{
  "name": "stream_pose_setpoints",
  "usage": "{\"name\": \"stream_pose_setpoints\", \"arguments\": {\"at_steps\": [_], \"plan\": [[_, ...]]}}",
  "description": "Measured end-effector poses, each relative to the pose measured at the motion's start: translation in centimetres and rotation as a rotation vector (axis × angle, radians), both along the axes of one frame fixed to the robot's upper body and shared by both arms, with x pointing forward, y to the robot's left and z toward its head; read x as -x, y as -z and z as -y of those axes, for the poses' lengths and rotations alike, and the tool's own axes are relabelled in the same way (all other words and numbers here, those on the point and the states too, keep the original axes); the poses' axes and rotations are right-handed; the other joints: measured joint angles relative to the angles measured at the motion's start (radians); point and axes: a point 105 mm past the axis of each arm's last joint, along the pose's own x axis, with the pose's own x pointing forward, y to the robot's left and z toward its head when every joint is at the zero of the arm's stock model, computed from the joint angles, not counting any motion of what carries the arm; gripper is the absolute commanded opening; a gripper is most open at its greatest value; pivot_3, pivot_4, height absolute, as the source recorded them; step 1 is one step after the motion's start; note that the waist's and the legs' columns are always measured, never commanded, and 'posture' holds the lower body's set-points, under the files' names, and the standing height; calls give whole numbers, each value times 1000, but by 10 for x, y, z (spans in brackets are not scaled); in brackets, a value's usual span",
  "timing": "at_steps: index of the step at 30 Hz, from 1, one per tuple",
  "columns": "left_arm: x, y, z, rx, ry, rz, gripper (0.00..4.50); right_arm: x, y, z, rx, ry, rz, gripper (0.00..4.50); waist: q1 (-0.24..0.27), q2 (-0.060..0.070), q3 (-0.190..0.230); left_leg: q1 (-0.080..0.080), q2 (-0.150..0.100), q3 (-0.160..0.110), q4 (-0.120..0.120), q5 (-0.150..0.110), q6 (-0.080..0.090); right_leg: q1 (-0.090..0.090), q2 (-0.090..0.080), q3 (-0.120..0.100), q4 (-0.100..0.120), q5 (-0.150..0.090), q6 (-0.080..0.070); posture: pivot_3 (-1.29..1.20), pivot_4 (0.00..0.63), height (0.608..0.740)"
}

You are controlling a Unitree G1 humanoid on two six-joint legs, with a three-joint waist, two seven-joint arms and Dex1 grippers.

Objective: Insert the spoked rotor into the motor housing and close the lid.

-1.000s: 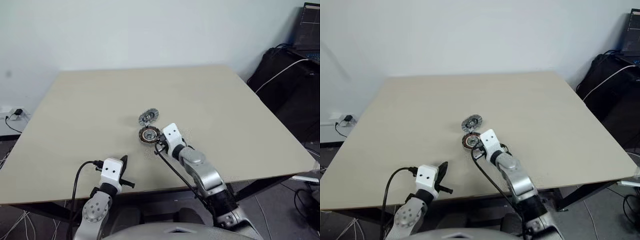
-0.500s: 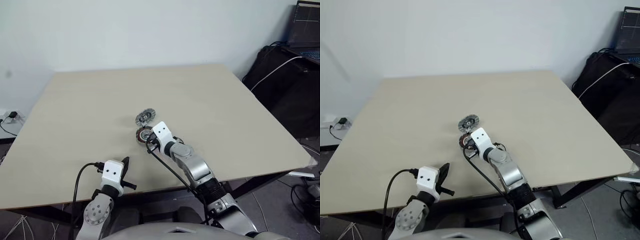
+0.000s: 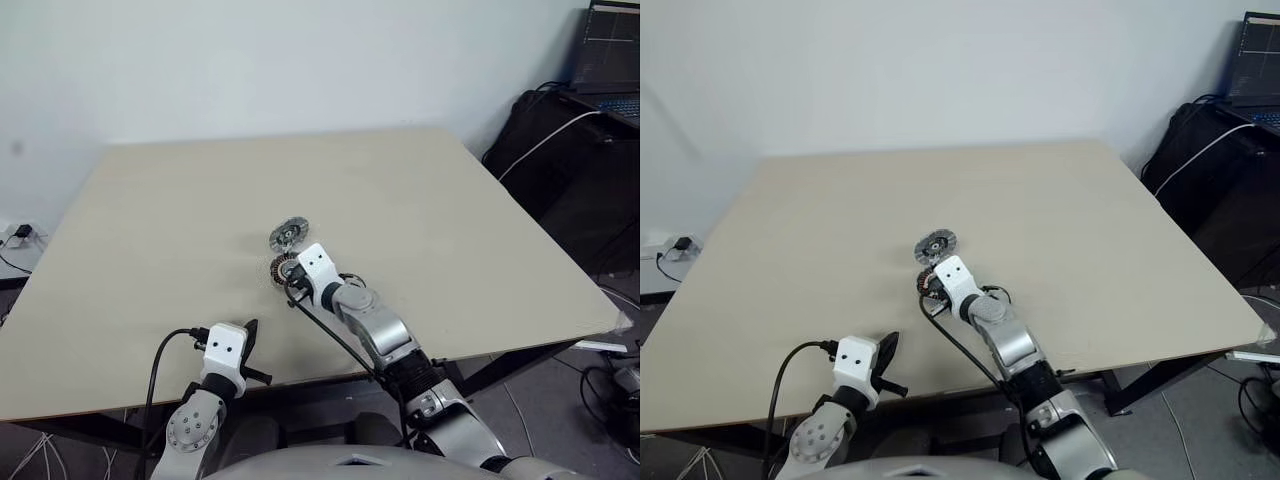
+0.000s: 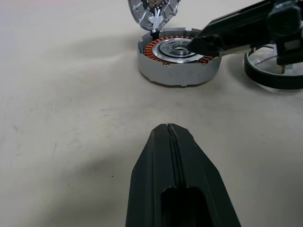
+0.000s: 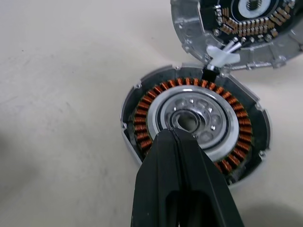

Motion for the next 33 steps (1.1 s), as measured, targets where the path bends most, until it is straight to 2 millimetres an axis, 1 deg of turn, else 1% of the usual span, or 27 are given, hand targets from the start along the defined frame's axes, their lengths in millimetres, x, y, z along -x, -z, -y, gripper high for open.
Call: {"name": "stream_pose_setpoints", "arguments": {"at_steps": [6, 13, 27, 33], "plan": [[-2, -2, 1, 5, 2, 9, 0, -4, 1, -5, 5, -10, -2, 15, -1, 0, 0, 0, 0, 0, 0, 0, 0, 0, 0, 0, 0, 0, 0, 0, 0, 740], [-3, -2, 1, 5, 1, 6, 0, -5, 5, -5, 9, -12, -6, 15, -2, 0, 0, 0, 0, 0, -1, 0, -1, -1, -1, 0, 0, 0, 0, 0, 0, 740], [-4, -1, 1, 4, -2, 0, 0, -14, 5, -9, 12, -9, 7, 15, -4, 1, 0, 0, 0, 0, -1, 0, -1, -1, -1, 0, 1, 0, 0, 0, 0, 740], [-4, -1, 1, 4, -2, 0, 0, -19, 4, -4, 15, 14, 11, 15, -4, 1, 0, 0, 0, 0, -1, 0, -1, -2, -1, 1, 1, 0, 0, 0, 0, 740]]}}
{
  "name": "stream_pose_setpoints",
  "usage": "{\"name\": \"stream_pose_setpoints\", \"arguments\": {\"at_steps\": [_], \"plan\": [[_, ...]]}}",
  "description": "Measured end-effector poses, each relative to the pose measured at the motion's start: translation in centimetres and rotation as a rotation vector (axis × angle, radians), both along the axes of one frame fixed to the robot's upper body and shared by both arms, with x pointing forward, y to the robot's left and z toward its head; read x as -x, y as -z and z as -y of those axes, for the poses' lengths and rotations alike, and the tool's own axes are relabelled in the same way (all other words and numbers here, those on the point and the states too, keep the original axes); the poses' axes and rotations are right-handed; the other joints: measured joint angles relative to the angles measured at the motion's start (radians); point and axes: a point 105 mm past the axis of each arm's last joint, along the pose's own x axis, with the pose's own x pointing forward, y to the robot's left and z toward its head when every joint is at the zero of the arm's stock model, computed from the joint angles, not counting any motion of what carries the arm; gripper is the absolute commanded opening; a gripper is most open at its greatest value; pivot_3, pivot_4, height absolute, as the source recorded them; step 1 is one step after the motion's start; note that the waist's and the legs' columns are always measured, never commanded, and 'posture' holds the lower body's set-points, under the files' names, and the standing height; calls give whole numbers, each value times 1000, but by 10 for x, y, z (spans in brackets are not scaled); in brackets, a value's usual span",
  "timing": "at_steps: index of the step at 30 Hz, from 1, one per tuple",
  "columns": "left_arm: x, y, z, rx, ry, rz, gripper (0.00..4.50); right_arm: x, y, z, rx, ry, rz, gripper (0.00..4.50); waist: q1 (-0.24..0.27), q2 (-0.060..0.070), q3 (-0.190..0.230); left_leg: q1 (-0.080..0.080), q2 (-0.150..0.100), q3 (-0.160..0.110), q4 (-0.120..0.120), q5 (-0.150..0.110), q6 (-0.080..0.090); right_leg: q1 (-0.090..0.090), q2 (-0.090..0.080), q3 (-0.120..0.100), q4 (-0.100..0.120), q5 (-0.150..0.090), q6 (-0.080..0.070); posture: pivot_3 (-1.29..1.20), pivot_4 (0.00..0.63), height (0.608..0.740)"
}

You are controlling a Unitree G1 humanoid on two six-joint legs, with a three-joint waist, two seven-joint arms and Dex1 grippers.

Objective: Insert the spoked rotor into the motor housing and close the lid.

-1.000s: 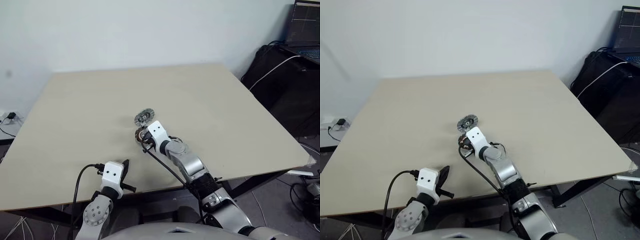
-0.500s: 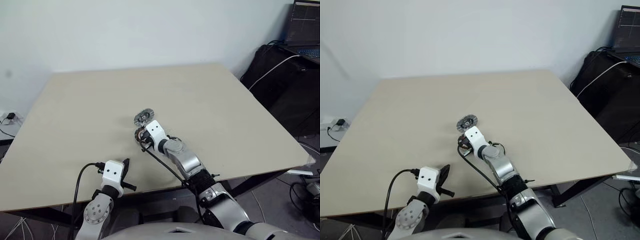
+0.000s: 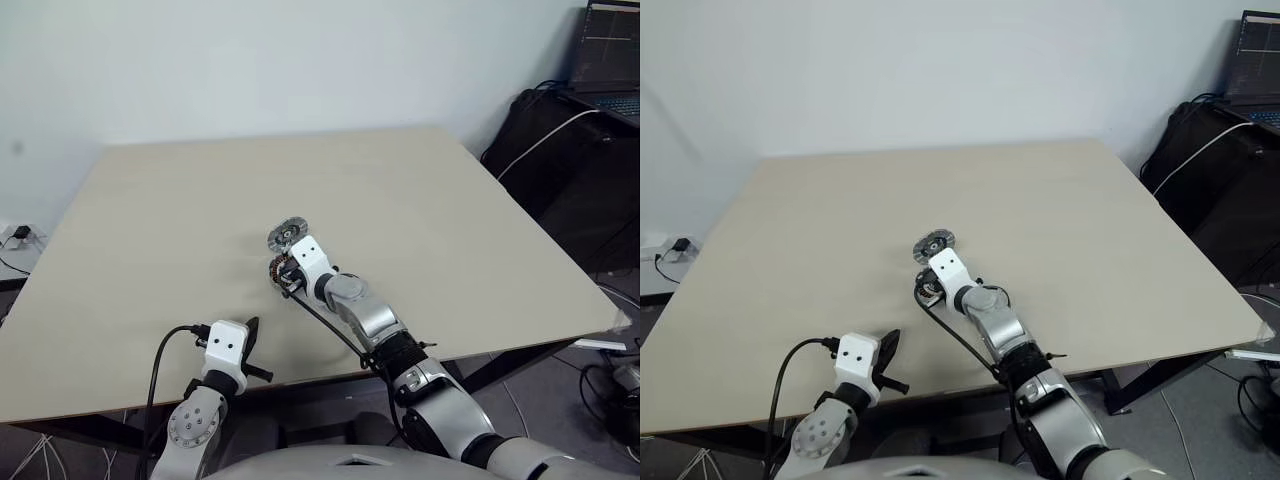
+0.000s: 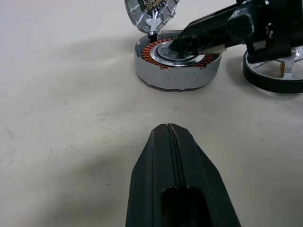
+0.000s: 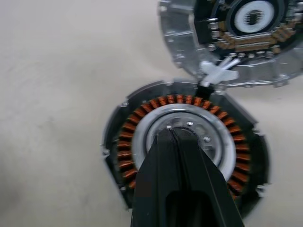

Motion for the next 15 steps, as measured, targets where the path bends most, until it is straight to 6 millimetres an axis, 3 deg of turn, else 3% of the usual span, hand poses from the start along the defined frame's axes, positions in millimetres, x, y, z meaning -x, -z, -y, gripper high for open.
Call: {"name": "stream_pose_setpoints", "arguments": {"at_steps": [15], "plan": [[-2, 0, 2, 4, 7, 2, 0, -3, -1, 8, 11, 7, 20, 15, -1, 0, 0, 0, 0, 0, 0, 0, 0, 0, 0, 0, 0, 0, 0, 0, 0, 740]]}}
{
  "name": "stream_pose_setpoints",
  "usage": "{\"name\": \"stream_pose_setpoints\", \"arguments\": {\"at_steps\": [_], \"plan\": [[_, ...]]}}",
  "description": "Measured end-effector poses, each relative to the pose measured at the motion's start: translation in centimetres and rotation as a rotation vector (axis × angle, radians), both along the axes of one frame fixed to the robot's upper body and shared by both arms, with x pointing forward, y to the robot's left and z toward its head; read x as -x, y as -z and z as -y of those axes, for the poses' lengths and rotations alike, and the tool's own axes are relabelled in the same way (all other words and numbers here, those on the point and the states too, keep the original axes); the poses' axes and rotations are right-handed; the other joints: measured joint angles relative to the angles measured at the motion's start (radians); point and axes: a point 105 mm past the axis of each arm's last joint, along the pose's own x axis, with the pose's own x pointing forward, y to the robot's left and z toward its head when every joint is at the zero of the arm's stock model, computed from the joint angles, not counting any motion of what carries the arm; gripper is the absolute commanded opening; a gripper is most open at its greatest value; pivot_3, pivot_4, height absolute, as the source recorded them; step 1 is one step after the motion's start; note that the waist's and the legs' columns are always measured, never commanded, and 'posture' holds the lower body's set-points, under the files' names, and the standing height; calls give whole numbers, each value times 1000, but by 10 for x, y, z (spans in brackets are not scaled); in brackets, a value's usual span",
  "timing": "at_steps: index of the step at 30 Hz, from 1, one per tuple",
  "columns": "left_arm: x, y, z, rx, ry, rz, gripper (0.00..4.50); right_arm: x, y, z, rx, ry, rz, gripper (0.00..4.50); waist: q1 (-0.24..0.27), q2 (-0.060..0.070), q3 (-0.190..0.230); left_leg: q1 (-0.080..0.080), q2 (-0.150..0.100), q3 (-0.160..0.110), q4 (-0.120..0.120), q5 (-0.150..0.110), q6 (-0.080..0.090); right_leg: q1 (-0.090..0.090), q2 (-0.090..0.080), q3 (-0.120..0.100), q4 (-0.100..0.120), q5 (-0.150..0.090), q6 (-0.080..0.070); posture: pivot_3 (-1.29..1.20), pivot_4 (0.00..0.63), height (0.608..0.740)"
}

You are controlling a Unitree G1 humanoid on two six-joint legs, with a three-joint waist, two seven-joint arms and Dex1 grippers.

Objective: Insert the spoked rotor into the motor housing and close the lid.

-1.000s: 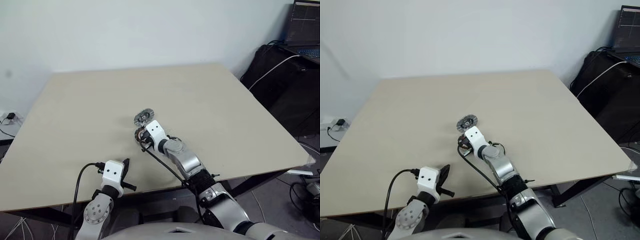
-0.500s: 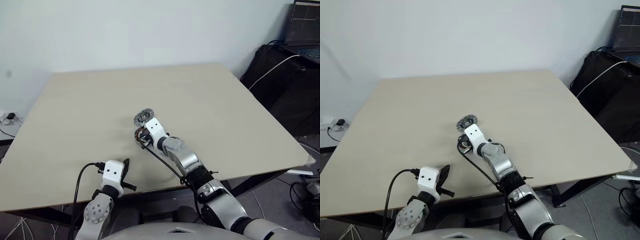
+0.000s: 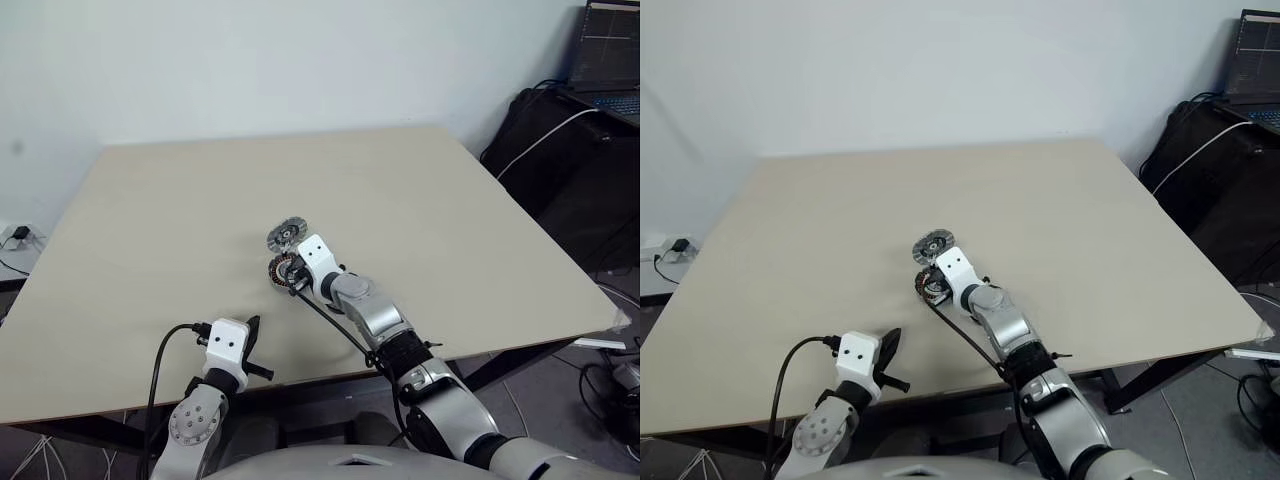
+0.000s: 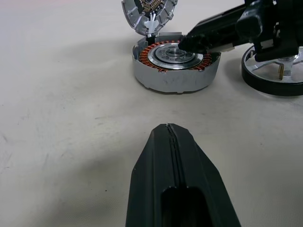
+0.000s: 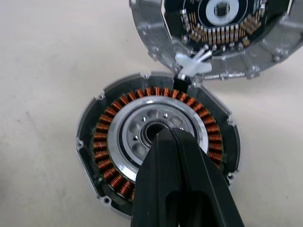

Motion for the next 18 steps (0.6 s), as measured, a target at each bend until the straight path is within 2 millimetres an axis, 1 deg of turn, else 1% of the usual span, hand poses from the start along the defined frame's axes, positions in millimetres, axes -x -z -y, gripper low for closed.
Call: {"name": "stream_pose_setpoints", "arguments": {"at_steps": [7, 18], "plan": [[0, 0, 0, 0, 1, -3, 0, 0, -1, -3, -10, -2, 11, 15, 0, 0, 0, 0, 0, 0, 0, 0, 0, 0, 0, 0, 0, 0, 0, 0, 0, 740], [4, 3, -1, 0, -5, -19, 0, 5, 4, -17, -7, -51, 2, 15, -2, 0, 0, 0, 0, 0, 0, 0, 0, 0, 0, 0, 0, 0, 0, 0, 0, 740]]}}
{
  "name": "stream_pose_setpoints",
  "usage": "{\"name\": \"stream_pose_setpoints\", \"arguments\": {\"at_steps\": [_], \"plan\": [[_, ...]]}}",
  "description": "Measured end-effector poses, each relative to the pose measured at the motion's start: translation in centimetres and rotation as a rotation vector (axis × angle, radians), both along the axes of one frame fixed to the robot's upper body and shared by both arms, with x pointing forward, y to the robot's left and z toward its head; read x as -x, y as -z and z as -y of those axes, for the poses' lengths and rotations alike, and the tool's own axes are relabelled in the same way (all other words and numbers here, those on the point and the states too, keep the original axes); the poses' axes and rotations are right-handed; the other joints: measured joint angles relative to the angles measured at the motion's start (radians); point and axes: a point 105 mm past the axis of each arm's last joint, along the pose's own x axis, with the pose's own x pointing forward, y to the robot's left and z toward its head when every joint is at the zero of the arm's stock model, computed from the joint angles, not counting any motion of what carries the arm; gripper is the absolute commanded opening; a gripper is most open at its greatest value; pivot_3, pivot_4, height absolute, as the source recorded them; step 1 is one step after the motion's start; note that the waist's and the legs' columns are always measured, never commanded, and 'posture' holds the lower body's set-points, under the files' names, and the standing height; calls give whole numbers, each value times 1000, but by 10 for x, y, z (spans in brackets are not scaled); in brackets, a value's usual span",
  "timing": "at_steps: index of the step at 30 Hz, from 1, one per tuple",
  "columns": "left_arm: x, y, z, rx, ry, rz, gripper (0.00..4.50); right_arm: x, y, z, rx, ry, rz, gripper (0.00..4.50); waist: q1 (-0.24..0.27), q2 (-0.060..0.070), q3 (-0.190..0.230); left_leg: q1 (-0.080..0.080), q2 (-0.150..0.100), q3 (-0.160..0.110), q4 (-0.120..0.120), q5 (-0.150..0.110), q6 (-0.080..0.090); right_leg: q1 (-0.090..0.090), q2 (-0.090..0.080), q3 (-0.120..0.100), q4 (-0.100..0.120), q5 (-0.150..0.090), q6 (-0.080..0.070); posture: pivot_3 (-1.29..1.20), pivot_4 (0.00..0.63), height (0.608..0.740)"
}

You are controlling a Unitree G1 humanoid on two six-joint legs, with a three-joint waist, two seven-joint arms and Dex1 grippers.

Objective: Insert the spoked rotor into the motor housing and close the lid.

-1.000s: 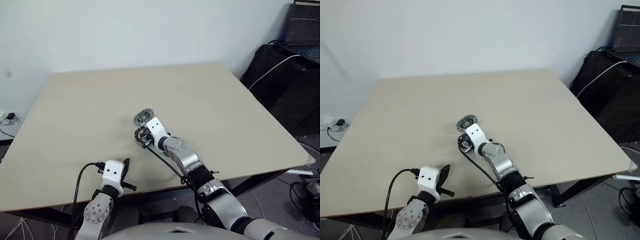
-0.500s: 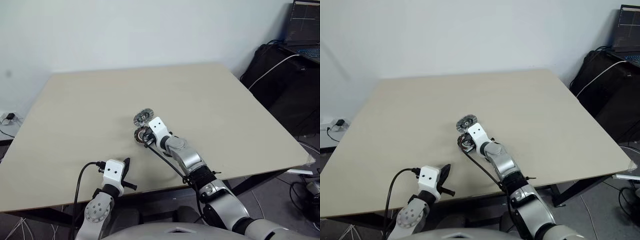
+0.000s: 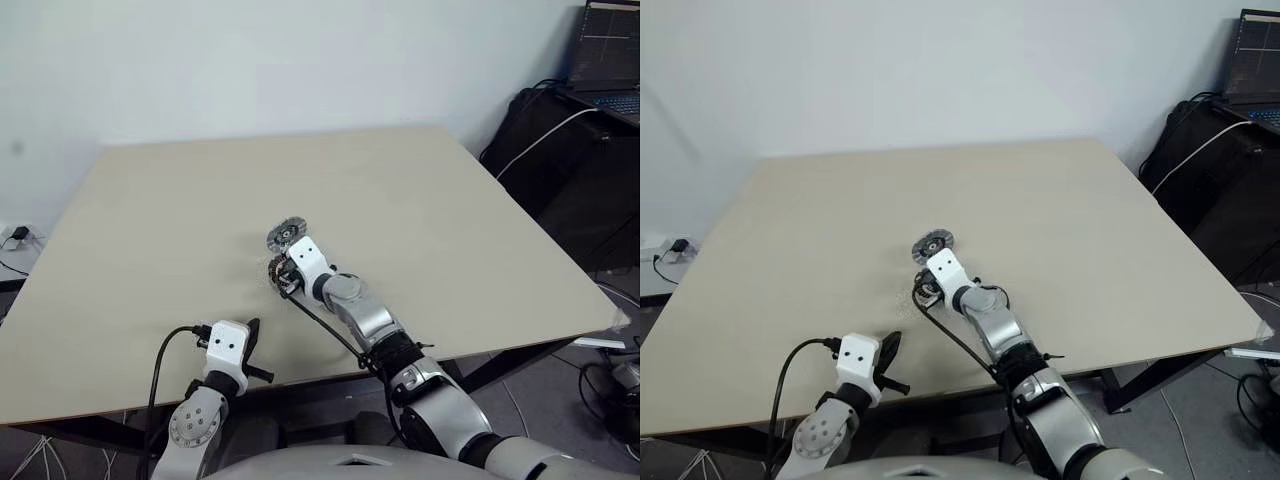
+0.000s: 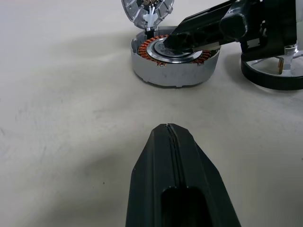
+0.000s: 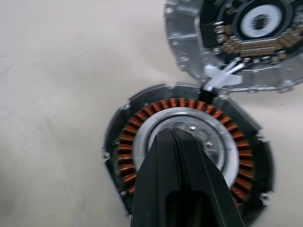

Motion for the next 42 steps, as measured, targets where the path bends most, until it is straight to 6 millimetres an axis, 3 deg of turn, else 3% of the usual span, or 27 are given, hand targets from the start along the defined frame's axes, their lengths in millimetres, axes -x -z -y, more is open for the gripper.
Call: {"name": "stream_pose_setpoints", "arguments": {"at_steps": [27, 32, 35, 41, 42], "plan": [[-1, -1, 2, 11, -1, 4, 0, 0, 4, 7, 17, 15, 17, 15, -2, 1, -1, 0, 0, 0, 0, 0, 0, 0, 0, 0, 0, 0, 0, 0, 0, 740], [1, 0, 1, 11, -5, 0, 0, 10, 4, 21, 11, 12, 28, 15, 1, 1, -1, 0, 0, 0, 0, 0, 0, 0, 0, 0, 0, 0, 0, 0, 0, 740], [1, 1, 0, 8, -5, -2, 0, 19, -5, 37, -20, 24, 66, 15, 8, 1, -1, -2, 0, 0, 0, 0, 0, -1, -1, 0, 0, 0, 0, 0, 0, 740], [2, 1, 0, 3, 2, -6, 0, 26, -53, 69, -135, 101, 176, 15, 11, 0, -1, -2, 1, 0, 0, 0, 1, -2, 2, -1, 0, -1, 0, 0, 0, 740], [2, 2, 0, 3, 5, -8, 0, 30, -56, 77, -143, 121, 179, 387, 15, 0, -1, -2, 0, 0, 0, 2, 3, -1, 2, -1, 0, -1, 0, 0, 0, 740]]}}
